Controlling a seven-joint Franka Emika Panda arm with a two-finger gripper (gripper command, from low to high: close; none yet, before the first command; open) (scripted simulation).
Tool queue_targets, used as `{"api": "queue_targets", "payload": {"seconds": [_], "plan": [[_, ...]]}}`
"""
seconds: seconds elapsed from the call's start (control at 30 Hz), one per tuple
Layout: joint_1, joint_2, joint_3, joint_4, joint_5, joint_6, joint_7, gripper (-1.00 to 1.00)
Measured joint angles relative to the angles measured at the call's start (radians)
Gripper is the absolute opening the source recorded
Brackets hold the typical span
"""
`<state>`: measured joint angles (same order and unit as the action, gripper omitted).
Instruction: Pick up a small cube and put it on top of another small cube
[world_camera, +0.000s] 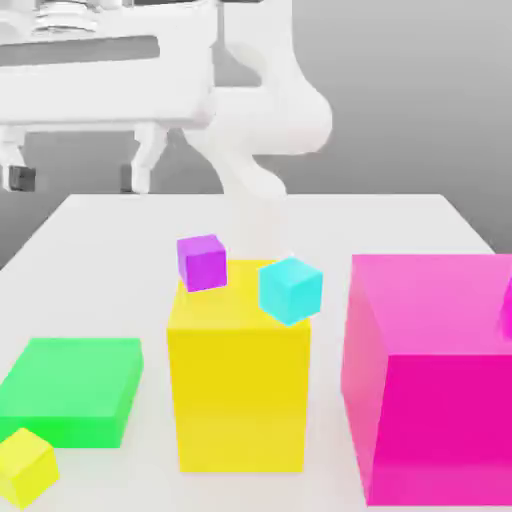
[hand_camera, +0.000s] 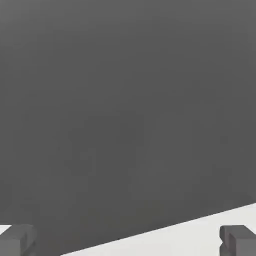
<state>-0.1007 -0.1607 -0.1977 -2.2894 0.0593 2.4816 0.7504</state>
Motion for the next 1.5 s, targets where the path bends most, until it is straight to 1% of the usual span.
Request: {"api": "queue_targets", "payload": {"seconds": [0.13,0.43,0.6,0.63,0.83,1.0,1.13,1.37,1.5], "plan": [[-0.048,0.147,-0.035,0.003,0.038,0.040,-0.029,0.00],[-0.157,0.478,-0.063,0.009,0.119,0.129,-0.090,0.00],[-0.219,0.660,-0.008,0.040,0.187,0.248,-0.140,0.00],[-0.226,0.678,-0.001,0.044,0.195,0.262,-0.145,-1.00],[-0.229,0.688,0.004,0.046,0.198,0.269,-0.147,-1.00],[-0.191,0.551,-0.047,0.016,0.137,0.163,-0.102,-1.00],[-0.152,0.406,-0.052,-0.025,0.112,0.062,-0.027,-1.00],[-0.090,0.148,-0.024,-0.102,0.057,-0.109,0.139,-1.00],[-0.079,0.001,0.007,-0.146,0.021,-0.207,0.238,-1.00]]}}
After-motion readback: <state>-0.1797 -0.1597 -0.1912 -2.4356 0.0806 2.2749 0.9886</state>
